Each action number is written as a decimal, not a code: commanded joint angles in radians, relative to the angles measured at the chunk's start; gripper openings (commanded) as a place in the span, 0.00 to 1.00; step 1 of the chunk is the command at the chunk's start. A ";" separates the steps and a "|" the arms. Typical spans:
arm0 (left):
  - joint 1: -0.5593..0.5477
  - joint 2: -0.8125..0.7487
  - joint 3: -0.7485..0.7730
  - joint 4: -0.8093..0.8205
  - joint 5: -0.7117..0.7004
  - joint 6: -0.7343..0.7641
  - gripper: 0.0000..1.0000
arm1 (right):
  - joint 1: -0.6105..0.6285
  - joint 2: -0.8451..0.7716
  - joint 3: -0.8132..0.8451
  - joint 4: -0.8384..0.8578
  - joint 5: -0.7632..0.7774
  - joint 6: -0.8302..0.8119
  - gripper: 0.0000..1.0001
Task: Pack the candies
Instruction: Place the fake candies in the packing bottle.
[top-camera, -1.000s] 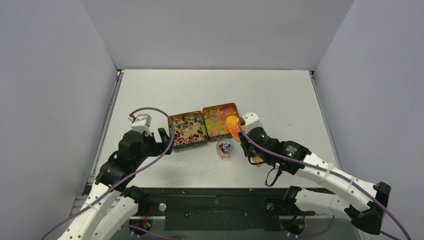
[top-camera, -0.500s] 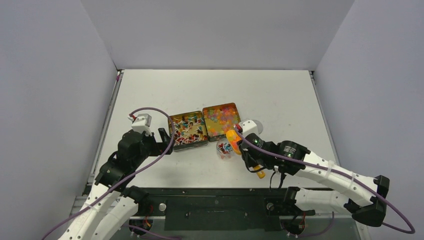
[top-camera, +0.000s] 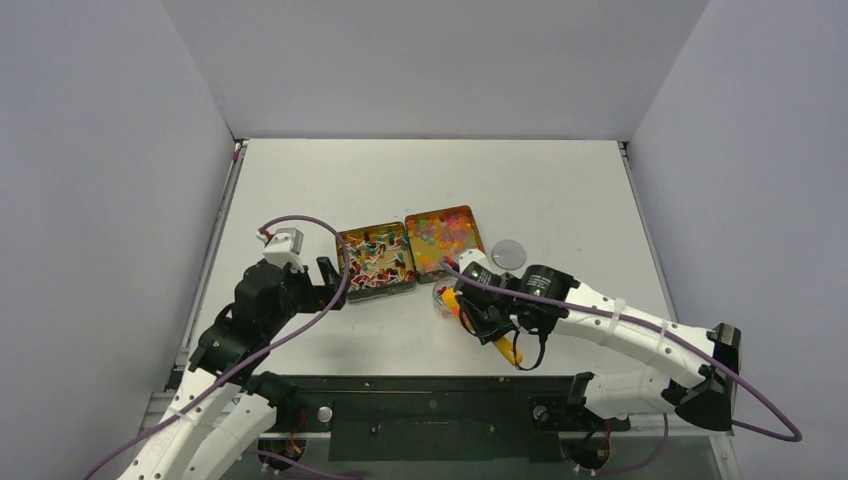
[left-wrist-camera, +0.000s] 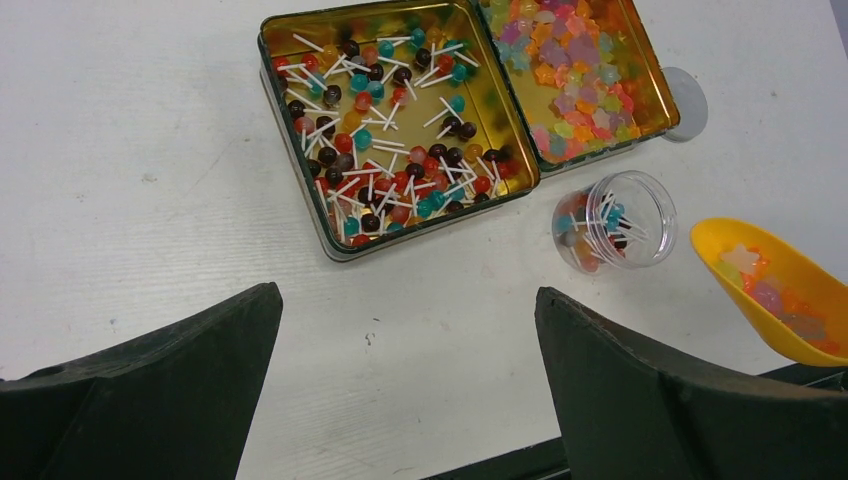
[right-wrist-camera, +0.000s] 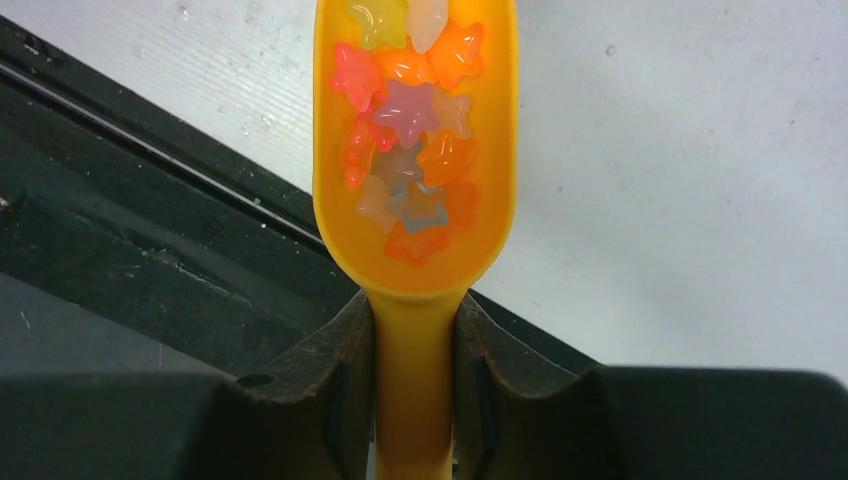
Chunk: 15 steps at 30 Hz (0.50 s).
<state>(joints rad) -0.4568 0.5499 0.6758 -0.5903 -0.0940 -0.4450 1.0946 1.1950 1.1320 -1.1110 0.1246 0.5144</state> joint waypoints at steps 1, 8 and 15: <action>-0.002 -0.009 0.005 0.043 0.020 0.017 0.96 | -0.012 0.044 0.068 -0.052 -0.050 0.011 0.00; -0.002 -0.011 0.005 0.041 0.025 0.020 0.96 | -0.081 0.101 0.086 -0.077 -0.144 -0.017 0.00; -0.002 -0.022 0.005 0.041 0.026 0.022 0.96 | -0.129 0.168 0.129 -0.132 -0.185 -0.056 0.00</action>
<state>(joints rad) -0.4568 0.5396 0.6758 -0.5903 -0.0765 -0.4389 0.9813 1.3403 1.1992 -1.1992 -0.0273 0.4904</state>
